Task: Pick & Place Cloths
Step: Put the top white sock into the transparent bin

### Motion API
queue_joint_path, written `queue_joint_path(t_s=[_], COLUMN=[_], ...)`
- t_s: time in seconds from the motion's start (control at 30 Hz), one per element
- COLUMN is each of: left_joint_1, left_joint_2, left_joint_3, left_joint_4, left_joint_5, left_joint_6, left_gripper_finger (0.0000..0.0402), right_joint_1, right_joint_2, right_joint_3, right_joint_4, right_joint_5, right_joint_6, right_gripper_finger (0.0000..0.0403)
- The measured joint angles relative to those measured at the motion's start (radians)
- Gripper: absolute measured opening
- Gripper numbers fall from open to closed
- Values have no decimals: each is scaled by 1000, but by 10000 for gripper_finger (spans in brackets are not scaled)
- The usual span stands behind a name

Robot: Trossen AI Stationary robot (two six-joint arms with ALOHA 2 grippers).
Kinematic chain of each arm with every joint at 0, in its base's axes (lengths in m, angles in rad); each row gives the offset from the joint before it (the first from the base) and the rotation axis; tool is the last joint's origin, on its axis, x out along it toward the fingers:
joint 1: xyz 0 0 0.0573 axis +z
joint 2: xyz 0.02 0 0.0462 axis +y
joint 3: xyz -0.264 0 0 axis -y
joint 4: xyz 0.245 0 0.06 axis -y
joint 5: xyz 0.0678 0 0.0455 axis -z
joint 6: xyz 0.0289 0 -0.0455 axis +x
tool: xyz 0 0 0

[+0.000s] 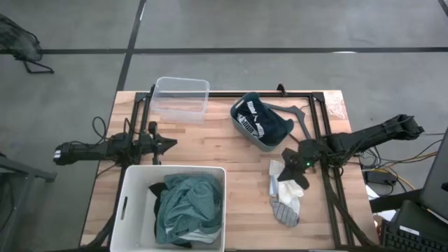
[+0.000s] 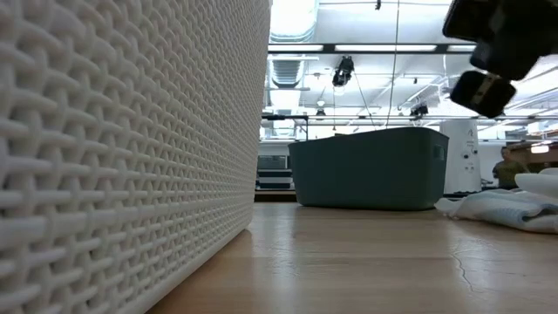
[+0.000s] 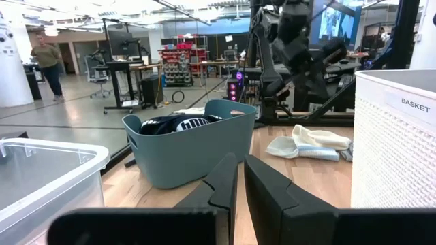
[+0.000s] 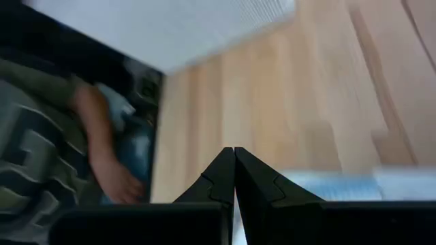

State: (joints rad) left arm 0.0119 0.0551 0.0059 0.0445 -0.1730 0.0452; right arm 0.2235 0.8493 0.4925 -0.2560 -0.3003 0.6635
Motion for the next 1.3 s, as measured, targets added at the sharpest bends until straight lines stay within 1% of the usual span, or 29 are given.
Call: queue_joint_path(t_s=[0.1, 0.23, 0.4, 0.6, 0.93, 1.17, 1.3], left_joint_1=[0, 0, 0, 0, 0, 0, 0], left_joint_2=[0, 0, 0, 0, 0, 0, 0], left_joint_3=[0, 0, 0, 0, 0, 0, 0], left_joint_4=[0, 0, 0, 0, 0, 0, 0], left_joint_5=[0, 0, 0, 0, 0, 0, 0], left_joint_6=[0, 0, 0, 0, 0, 0, 0], left_gripper_finger=[35, 35, 35, 35, 35, 35, 35], right_joint_1=[24, 59, 92, 126, 139, 139, 139], right_joint_2=[19, 59, 125, 243, 369, 445, 496], right_joint_3=[64, 136, 189, 226, 241, 233, 231], right_joint_4=[-153, -321, -397, -556, -625, -634, -634], right_joint_5=[29, 78, 94, 94, 105, 182, 192], right_joint_6=[27, 60, 85, 93, 119, 75, 43], right_gripper_finger=[17, 40, 78, 127, 216, 245, 254])
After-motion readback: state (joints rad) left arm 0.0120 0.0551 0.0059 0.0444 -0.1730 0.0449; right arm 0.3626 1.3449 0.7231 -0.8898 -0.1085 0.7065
